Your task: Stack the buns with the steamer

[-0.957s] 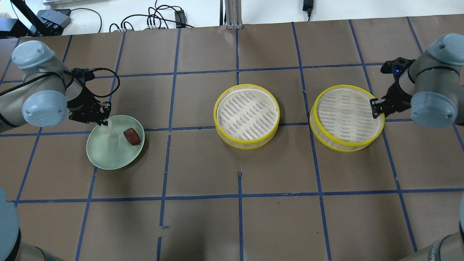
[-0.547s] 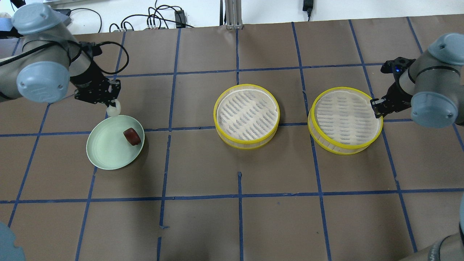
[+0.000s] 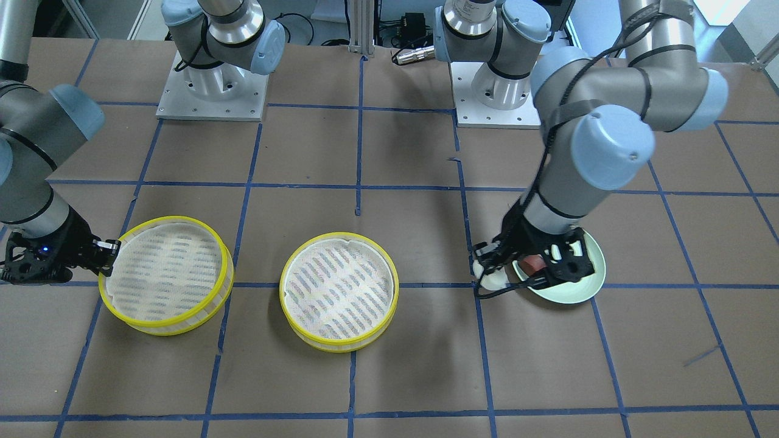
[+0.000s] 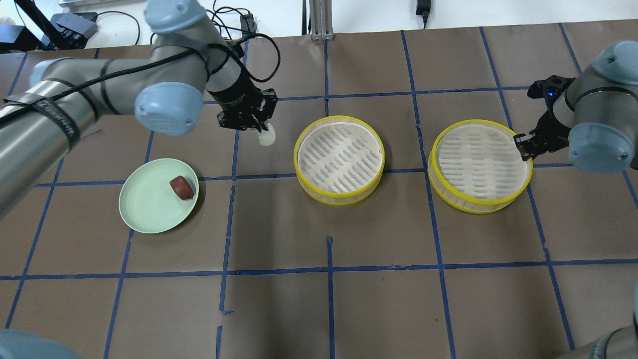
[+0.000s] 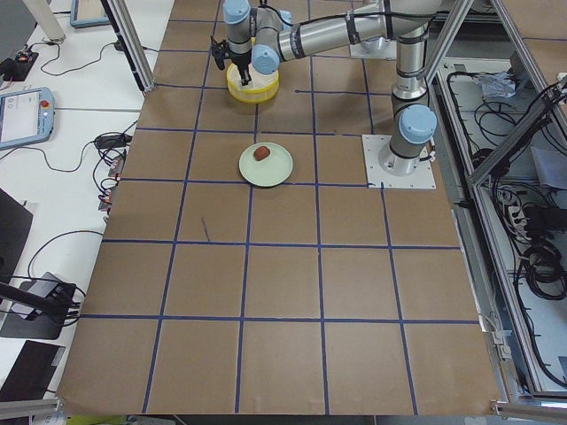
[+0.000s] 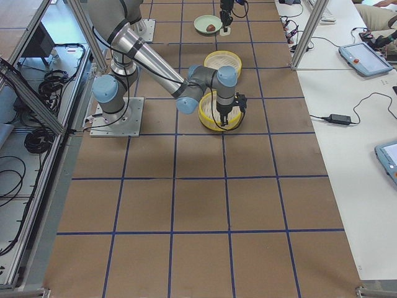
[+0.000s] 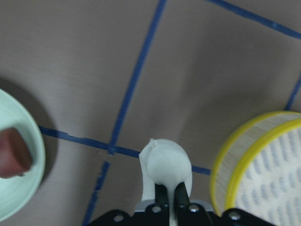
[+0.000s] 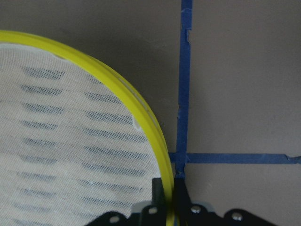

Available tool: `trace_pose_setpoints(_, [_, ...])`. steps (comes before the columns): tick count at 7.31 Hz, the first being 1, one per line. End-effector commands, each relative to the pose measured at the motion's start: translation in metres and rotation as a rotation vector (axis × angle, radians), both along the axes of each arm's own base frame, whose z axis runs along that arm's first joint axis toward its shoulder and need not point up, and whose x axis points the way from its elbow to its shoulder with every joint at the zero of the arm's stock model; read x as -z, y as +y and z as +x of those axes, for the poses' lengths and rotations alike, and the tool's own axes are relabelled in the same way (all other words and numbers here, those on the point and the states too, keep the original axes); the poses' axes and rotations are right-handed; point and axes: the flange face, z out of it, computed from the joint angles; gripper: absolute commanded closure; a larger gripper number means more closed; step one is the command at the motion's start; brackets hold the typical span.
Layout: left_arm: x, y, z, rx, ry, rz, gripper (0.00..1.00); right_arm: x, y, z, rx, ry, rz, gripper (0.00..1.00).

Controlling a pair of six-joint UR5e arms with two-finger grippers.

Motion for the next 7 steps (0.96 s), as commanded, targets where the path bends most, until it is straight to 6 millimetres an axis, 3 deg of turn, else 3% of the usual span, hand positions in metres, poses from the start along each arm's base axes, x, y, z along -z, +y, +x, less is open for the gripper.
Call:
trace_pose_setpoints(1, [0.028, 0.008, -0.079, -0.006, 0.054, -0.012, 0.93, -0.02, -0.001, -0.003, 0.001, 0.015, 0.017, 0.93])
trace_pose_setpoints(2, [0.042, 0.005, -0.086, -0.013, 0.085, -0.001, 0.8, -0.027, 0.002, -0.003, 0.002, 0.01, 0.035, 0.93])
trace_pose_setpoints(3, [0.053, 0.001, -0.09, -0.007, 0.086, -0.014, 0.52, -0.04, 0.005, -0.005, 0.007, 0.014, 0.027, 0.92])
trace_pose_setpoints(5, [0.056, 0.004, -0.093, 0.0, 0.085, -0.009, 0.29, -0.061, 0.008, -0.004, 0.008, 0.013, 0.03, 0.92])
trace_pose_setpoints(7, [0.054, 0.004, -0.093, 0.002, 0.084, -0.013, 0.18, -0.093, 0.011, 0.001, 0.021, -0.01, 0.053, 0.93])
